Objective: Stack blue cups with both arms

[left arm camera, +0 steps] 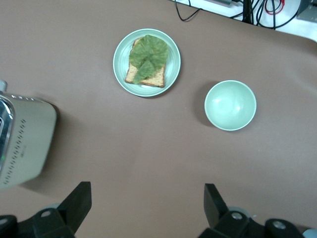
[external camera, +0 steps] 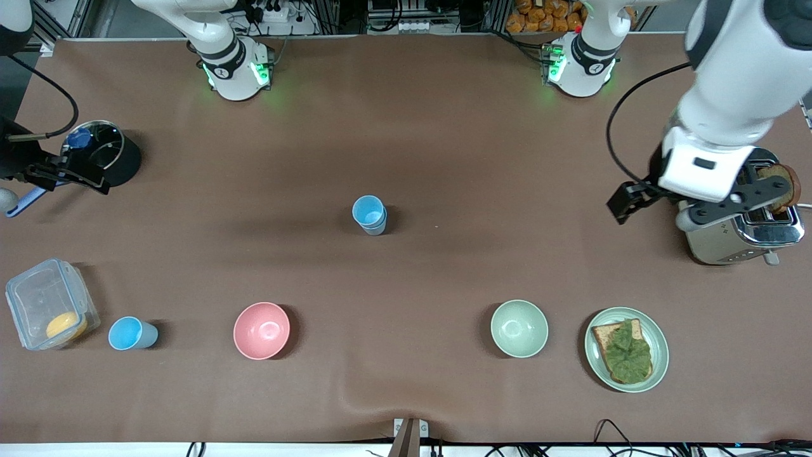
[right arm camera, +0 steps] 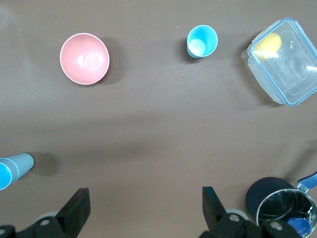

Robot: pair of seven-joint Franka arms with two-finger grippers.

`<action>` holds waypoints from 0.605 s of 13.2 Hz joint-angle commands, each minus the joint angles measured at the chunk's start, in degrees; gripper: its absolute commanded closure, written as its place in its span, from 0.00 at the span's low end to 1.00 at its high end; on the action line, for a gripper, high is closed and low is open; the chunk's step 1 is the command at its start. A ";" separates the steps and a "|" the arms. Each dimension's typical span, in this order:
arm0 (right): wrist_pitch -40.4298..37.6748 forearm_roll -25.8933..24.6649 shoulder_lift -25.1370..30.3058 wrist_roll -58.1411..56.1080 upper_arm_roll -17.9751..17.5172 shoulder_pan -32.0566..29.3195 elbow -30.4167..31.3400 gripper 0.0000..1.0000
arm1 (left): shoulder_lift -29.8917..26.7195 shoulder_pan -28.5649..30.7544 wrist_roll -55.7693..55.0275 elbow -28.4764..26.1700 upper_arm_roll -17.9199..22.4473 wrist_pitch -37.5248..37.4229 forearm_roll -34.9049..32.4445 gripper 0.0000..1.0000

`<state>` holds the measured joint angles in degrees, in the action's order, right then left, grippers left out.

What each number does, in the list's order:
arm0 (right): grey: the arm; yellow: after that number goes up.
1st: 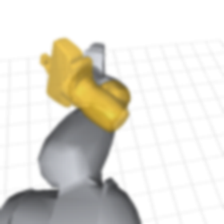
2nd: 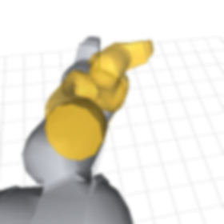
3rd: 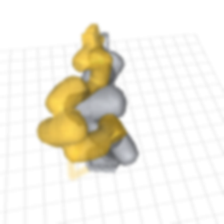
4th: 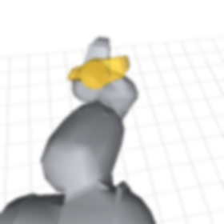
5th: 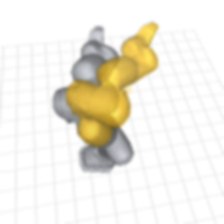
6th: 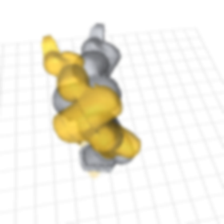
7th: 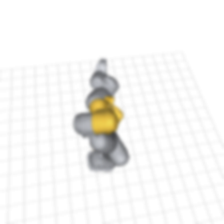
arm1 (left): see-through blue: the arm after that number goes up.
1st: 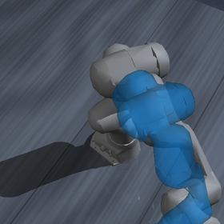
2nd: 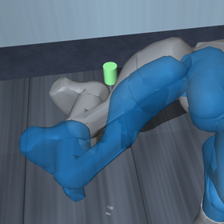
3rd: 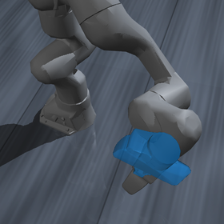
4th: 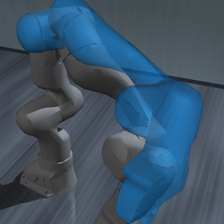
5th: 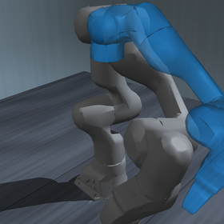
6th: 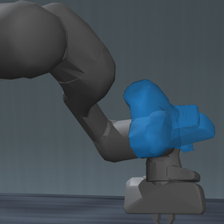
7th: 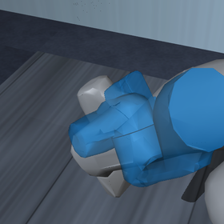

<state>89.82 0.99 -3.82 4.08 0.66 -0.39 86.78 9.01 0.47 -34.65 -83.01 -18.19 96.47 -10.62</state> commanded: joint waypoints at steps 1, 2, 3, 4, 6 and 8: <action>-0.52 -0.91 0.13 0.32 -0.05 0.30 -0.29 0.00 | -3.29 0.49 9.91 -2.15 3.67 -0.41 3.32 0.00; -0.52 -0.91 0.13 0.32 -0.05 0.30 -0.29 0.00 | -4.34 0.32 14.74 -2.85 5.34 -1.19 3.50 0.00; -0.52 -0.91 0.13 0.32 -0.05 0.30 -0.29 0.00 | -5.05 0.32 16.96 -3.47 6.31 -1.37 4.03 0.00; -0.61 -0.91 0.13 0.32 0.04 0.30 -0.29 0.00 | -5.75 0.41 17.42 -4.08 7.37 -1.46 5.25 0.00; -0.61 -0.91 0.13 0.32 -0.05 0.30 -0.29 0.00 | -6.55 0.41 21.96 -4.61 8.86 -2.16 6.05 0.00; -0.61 -0.91 0.13 0.32 -0.05 0.30 -0.29 0.00 | -6.64 0.23 26.72 -4.44 10.44 -2.69 6.05 0.00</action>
<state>89.70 0.99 -3.82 4.08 0.64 -0.39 86.78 4.20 0.68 -12.18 -85.89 -9.04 94.27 -5.77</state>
